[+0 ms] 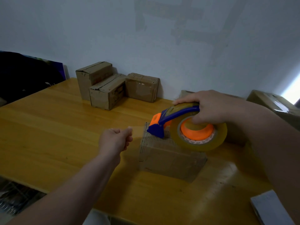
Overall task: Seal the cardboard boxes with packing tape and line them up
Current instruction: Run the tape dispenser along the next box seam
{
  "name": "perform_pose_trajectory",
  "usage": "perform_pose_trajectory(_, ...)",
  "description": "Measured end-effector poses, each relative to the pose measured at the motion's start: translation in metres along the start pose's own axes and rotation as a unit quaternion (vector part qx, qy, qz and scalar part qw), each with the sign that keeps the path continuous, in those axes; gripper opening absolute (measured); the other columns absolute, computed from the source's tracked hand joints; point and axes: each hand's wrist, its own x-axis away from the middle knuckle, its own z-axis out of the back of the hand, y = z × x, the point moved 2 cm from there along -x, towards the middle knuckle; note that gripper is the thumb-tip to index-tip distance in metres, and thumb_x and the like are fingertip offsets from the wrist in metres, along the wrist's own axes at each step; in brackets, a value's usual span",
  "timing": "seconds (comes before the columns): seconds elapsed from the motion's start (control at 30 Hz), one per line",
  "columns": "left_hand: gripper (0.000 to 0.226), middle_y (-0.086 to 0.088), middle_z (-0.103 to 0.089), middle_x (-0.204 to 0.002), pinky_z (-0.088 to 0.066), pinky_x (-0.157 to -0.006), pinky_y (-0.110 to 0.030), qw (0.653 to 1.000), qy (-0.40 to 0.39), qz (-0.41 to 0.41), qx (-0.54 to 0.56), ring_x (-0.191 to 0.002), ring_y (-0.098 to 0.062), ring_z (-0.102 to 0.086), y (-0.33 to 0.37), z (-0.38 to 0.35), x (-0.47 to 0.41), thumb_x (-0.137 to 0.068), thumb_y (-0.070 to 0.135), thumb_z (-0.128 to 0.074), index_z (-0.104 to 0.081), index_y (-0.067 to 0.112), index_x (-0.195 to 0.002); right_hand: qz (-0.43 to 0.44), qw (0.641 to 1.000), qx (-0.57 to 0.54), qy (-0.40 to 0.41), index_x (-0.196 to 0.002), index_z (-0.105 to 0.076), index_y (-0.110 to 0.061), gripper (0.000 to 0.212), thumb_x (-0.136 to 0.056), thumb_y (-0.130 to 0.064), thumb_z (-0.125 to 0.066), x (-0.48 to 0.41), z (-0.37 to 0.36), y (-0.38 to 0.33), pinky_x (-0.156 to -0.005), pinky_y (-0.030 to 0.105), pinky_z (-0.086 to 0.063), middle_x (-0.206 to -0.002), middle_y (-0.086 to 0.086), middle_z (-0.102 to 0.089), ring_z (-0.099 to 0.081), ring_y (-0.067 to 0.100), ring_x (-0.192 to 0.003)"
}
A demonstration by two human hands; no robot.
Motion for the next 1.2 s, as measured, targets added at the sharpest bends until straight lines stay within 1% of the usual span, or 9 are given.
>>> perform_pose_trajectory(0.27, 0.026, -0.004, -0.061, -0.065, -0.042, -0.055, -0.03, 0.997, -0.002, -0.003, -0.071, -0.059, -0.015, -0.05, -0.019, -0.012, -0.001, -0.091, 0.024, -0.064, -0.062, 0.009, -0.069, -0.001, 0.999, -0.002, 0.037, -0.128, -0.046, -0.053, 0.06, -0.083, -0.022, -0.068, -0.002, -0.005, -0.001, -0.06, 0.024, -0.045, -0.108, -0.003, -0.053, -0.054, 0.012, -0.077)
perform_pose_trajectory(0.4, 0.032, -0.003, -0.061, -0.063, -0.044, -0.055, -0.031, 0.974, -0.021, -0.073, -0.213, -0.058, -0.015, -0.053, -0.018, -0.019, -0.001, -0.093, 0.029, -0.059, -0.057, 0.011, -0.066, -0.003, 0.999, 0.0, 0.054, -0.127, -0.048, -0.052, 0.059, -0.082, -0.02, -0.069, 0.001, -0.007, -0.003, -0.064, 0.028, -0.047, -0.108, -0.001, -0.052, -0.052, 0.011, -0.078)
perform_pose_trajectory(0.57, 0.036, -0.013, -0.066, -0.078, -0.054, -0.073, -0.042, 0.946, -0.061, -0.08, -0.31, -0.077, -0.028, -0.063, -0.024, -0.021, -0.006, -0.096, 0.036, -0.05, -0.058, 0.01, -0.073, -0.002, 0.998, -0.004, 0.063, -0.128, -0.049, -0.05, 0.059, -0.082, -0.02, -0.07, 0.004, -0.008, -0.003, -0.071, 0.032, -0.05, -0.108, -0.003, -0.052, -0.053, 0.013, -0.082)
perform_pose_trajectory(0.67, 0.029, -0.008, -0.066, -0.087, -0.053, -0.074, -0.037, 0.927, -0.077, -0.076, -0.358, -0.082, -0.022, -0.062, -0.023, -0.017, -0.007, -0.096, 0.036, -0.05, -0.063, 0.011, -0.088, 0.0, 0.998, -0.006, 0.065, -0.128, -0.049, -0.05, 0.059, -0.082, -0.02, -0.07, 0.005, -0.008, -0.002, -0.073, 0.034, -0.051, -0.108, -0.002, -0.052, -0.054, 0.015, -0.084)
perform_pose_trajectory(0.73, 0.022, -0.002, -0.064, -0.095, -0.05, -0.072, -0.03, 0.938, -0.049, -0.108, -0.324, -0.084, -0.014, -0.059, -0.012, -0.013, -0.005, -0.097, 0.03, -0.05, -0.064, 0.014, -0.105, 0.002, 0.998, -0.006, 0.066, -0.128, -0.048, -0.05, 0.059, -0.082, -0.02, -0.07, 0.005, -0.008, -0.002, -0.073, 0.034, -0.051, -0.11, -0.001, -0.052, -0.054, 0.015, -0.085)
perform_pose_trajectory(0.8, 0.03, -0.001, -0.061, -0.119, -0.048, -0.091, -0.034, 0.976, -0.071, -0.109, -0.174, -0.104, -0.014, -0.057, 0.001, -0.013, 0.005, -0.098, 0.022, -0.045, -0.058, 0.018, -0.125, 0.002, 0.998, -0.008, 0.065, -0.128, -0.048, -0.05, 0.06, -0.082, -0.02, -0.07, 0.005, -0.008, -0.002, -0.072, 0.033, -0.05, -0.11, -0.002, -0.051, -0.054, 0.015, -0.084)
perform_pose_trajectory(0.87, 0.044, 0.003, -0.05, -0.136, -0.039, -0.105, -0.037, 0.984, -0.152, -0.08, -0.055, -0.121, -0.013, -0.047, 0.01, -0.019, 0.022, -0.096, 0.016, -0.044, -0.045, 0.023, -0.139, 0.0, 0.998, -0.01, 0.066, -0.128, -0.048, -0.051, 0.06, -0.082, -0.02, -0.07, 0.005, -0.008, -0.002, -0.073, 0.035, -0.052, -0.11, -0.001, -0.052, -0.054, 0.015, -0.084)
perform_pose_trajectory(1.03, 0.069, 0.01, -0.04, -0.139, -0.035, -0.089, -0.027, 0.963, -0.238, -0.089, -0.092, -0.119, -0.01, -0.04, 0.002, -0.032, 0.041, -0.091, 0.022, -0.056, -0.022, 0.029, -0.151, 0.004, 0.997, -0.018, 0.068, -0.126, -0.05, -0.051, 0.059, -0.081, -0.019, -0.071, 0.004, -0.01, -0.001, -0.074, 0.038, -0.054, -0.108, -0.003, -0.052, -0.055, 0.015, -0.082)
perform_pose_trajectory(1.2, 0.037, 0.013, -0.051, -0.112, -0.039, -0.073, -0.021, 0.954, -0.287, -0.051, -0.074, -0.098, -0.002, -0.049, -0.004, -0.026, 0.037, -0.093, 0.027, -0.055, -0.042, 0.039, -0.126, 0.011, 0.997, -0.019, 0.077, -0.124, -0.051, -0.051, 0.058, -0.079, -0.02, -0.072, 0.003, -0.01, -0.002, -0.07, 0.034, -0.051, -0.1, -0.006, -0.052, -0.054, 0.013, -0.079)
